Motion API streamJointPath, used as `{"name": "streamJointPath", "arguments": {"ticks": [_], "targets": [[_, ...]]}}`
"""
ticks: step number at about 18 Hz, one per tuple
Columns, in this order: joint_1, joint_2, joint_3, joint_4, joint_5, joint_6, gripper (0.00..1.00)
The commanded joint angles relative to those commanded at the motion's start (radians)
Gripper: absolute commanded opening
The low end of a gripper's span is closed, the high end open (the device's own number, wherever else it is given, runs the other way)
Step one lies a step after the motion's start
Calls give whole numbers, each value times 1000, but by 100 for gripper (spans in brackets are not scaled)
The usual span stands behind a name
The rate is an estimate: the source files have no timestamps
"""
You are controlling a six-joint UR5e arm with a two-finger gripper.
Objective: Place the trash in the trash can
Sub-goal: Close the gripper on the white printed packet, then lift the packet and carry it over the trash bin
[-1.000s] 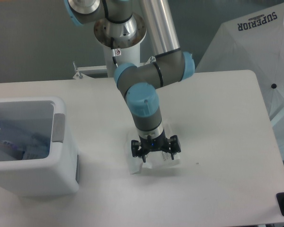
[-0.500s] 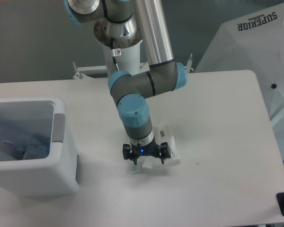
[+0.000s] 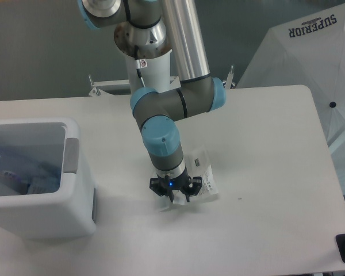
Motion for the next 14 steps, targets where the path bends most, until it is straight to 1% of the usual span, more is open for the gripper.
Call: {"name": "streamJointPath", "arguments": {"ticks": [4,9,11,14], "targets": [[0,0,0,-2,0,2,0],[11,23,9,-8,-14,2,0],[27,54,15,-11,-38,2,0],[69,116,37,-38,-144,-3,0]]}}
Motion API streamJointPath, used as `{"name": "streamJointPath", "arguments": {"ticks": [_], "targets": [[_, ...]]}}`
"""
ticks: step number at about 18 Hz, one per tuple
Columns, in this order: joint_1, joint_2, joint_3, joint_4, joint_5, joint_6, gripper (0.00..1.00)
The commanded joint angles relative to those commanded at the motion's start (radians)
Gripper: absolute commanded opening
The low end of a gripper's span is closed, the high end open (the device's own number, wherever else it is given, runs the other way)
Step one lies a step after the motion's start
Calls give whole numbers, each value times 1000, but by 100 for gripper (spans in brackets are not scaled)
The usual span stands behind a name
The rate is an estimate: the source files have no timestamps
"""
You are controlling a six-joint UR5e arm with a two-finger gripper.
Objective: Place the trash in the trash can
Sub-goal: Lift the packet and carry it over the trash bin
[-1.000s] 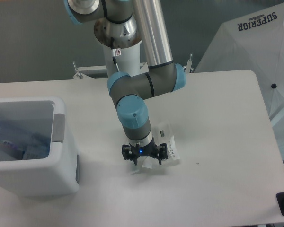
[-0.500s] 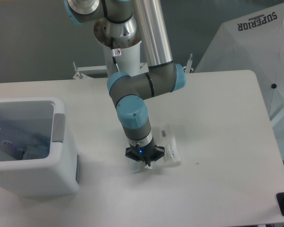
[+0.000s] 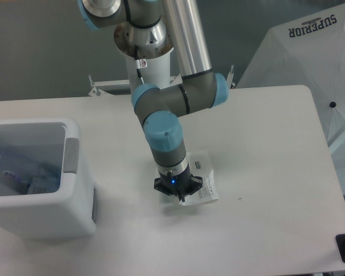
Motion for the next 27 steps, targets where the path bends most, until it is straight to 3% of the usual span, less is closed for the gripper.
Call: {"name": "streamJointPath", "arguments": {"ticks": [5,8,10,16,20,24,27], "targets": [[71,103,54,-20,-204,-145,0],[94,157,142,-176,-322,-282,0],[91,189,189,-222,-362,-359,0],[89,307,245,-209,-509,-757,0],[72,382,238,-209,-549,-891,0],[25,411,233,-207,-626,-1029,0],[-24,419,244,-198,-642,-1045,0]]}}
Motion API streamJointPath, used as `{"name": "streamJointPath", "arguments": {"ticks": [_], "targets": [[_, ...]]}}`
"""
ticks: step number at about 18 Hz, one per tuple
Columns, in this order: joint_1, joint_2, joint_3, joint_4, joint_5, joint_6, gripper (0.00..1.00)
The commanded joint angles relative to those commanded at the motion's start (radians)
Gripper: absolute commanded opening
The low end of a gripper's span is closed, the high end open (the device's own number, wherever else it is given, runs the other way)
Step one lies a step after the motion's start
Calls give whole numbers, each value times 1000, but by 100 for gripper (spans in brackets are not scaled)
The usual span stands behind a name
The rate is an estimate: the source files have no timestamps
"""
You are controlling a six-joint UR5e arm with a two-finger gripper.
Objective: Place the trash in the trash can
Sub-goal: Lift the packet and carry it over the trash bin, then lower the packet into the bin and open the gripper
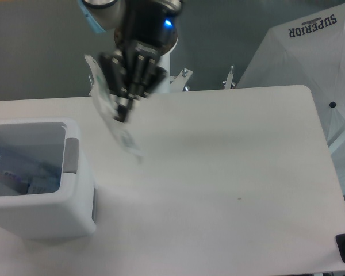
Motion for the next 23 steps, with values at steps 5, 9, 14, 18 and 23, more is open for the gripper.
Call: {"name": "streamJointPath", "arguments": {"ticks": [5,9,14,18,23], "targets": [[-87,-17,22,17,0,-11,0],[-146,-67,23,64,0,-8,0],[-190,-112,38,101,2,-5,0],[-192,-127,45,101,2,-2,0],[-212,-136,11,104,9,64,0]]}}
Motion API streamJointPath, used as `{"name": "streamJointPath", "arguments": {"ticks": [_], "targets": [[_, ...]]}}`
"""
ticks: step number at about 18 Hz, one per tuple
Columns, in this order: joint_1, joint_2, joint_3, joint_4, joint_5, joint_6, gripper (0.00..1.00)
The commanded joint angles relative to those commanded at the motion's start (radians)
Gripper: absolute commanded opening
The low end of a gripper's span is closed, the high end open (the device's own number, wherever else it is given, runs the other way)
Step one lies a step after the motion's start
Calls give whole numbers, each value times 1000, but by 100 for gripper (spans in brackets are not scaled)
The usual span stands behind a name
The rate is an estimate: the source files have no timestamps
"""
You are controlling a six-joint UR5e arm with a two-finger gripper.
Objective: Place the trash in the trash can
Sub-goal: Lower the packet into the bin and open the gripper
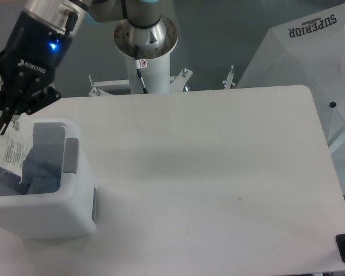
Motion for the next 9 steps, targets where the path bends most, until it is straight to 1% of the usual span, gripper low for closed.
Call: {"name": "streamJointPath", "arguments": {"ticks": [4,7,9], "targets": [[-9,-26,-8,5,0,11,0],[-18,-28,-11,8,0,22,0],[-37,-23,-12,8,0,80,0]]}}
